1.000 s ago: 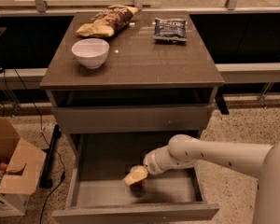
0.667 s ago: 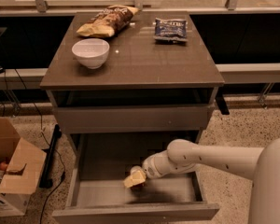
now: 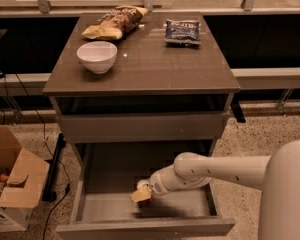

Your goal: Pick coke can from middle drawer and place on counter

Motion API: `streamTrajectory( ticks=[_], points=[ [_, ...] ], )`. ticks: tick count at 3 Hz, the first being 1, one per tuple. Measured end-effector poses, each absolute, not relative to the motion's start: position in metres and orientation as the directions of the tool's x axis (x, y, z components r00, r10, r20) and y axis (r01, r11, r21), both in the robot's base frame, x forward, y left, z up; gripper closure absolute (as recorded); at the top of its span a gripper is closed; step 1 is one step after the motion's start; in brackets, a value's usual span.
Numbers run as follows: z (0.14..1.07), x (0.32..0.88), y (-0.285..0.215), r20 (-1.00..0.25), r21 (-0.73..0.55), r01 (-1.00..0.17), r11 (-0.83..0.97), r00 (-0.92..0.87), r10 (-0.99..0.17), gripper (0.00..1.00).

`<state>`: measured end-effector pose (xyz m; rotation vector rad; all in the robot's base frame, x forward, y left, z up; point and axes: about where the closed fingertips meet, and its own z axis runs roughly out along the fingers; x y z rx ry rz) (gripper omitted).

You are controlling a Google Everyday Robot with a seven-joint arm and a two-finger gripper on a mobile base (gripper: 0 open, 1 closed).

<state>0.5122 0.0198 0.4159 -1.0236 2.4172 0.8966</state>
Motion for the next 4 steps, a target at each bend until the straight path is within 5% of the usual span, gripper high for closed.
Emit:
streamTrajectory(
  ticks=[2,4],
  points=[
    [0.480,0.511,-0.003,-0.612,0.325,-0.779,0.536,-0.605,-0.509,1.00],
    [0.637,0.508,-0.067,-0.708,0.184,-0.859,0.478,-0.453,-0.541,1.00]
  ],
)
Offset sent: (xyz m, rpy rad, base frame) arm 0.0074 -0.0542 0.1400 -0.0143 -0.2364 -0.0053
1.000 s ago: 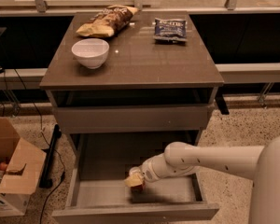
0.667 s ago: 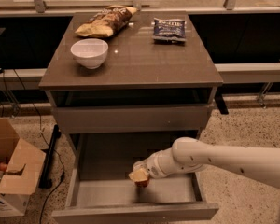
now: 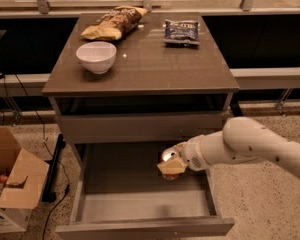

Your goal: Pick coke can from middle drawer and place on counter

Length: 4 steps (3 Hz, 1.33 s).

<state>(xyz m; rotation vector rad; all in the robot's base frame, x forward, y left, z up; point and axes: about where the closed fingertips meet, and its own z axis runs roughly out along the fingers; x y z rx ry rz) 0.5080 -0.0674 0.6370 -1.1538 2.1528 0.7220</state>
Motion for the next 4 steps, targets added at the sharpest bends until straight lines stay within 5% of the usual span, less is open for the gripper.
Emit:
streamTrajectory(
  ticks=[3,4],
  points=[
    [0.892,0.500,-0.132,-0.738,0.014,-0.920,0.392,-0.274,-0.617,1.00],
    [0.892,0.500,-0.131,-0.738,0.014,-0.920,0.392,-0.274,-0.617,1.00]
  ],
)
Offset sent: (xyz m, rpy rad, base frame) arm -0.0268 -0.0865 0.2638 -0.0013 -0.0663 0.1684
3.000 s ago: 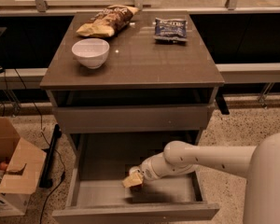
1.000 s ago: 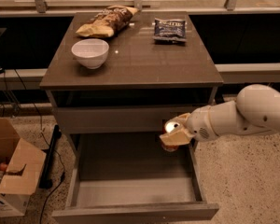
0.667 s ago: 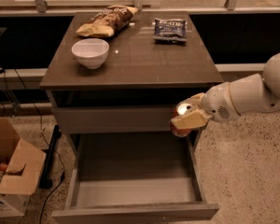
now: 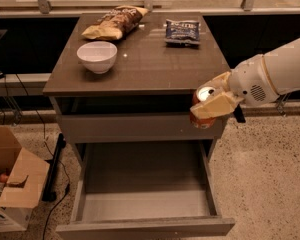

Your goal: Pick coke can from middle drawer and place on counter

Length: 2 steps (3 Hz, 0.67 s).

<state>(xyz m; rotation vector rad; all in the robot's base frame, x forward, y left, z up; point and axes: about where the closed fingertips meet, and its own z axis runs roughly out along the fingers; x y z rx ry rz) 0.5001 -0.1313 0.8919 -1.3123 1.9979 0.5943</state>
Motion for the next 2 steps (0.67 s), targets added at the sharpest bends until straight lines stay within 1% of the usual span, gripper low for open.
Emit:
streamTrajectory(
  ticks=[1,2],
  points=[
    [0.916,0.520,-0.121,-0.742,-0.043,-0.926,0.376,-0.223,-0.633,1.00],
    [0.943,0.563,-0.109,-0.762,-0.076,-0.923,0.378,-0.191,-0.619,1.00]
  ],
)
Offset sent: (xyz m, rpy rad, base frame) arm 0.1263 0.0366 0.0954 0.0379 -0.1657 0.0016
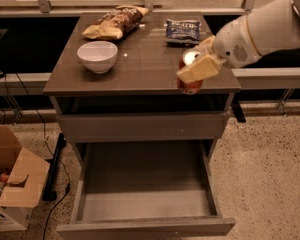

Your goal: Pick coke can from middle drawer and place on counter

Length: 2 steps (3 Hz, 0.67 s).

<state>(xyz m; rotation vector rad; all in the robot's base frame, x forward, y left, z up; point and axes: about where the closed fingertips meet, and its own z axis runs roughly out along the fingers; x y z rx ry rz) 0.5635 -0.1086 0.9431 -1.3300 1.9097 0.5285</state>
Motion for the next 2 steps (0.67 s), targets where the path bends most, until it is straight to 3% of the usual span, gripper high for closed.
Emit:
streamTrajectory(
  ticks=[2],
  points=[
    [0.962,0.670,-0.064,-0.830,-0.040,-0.901,0.432,-0.210,-0.516,0.97]
  ],
)
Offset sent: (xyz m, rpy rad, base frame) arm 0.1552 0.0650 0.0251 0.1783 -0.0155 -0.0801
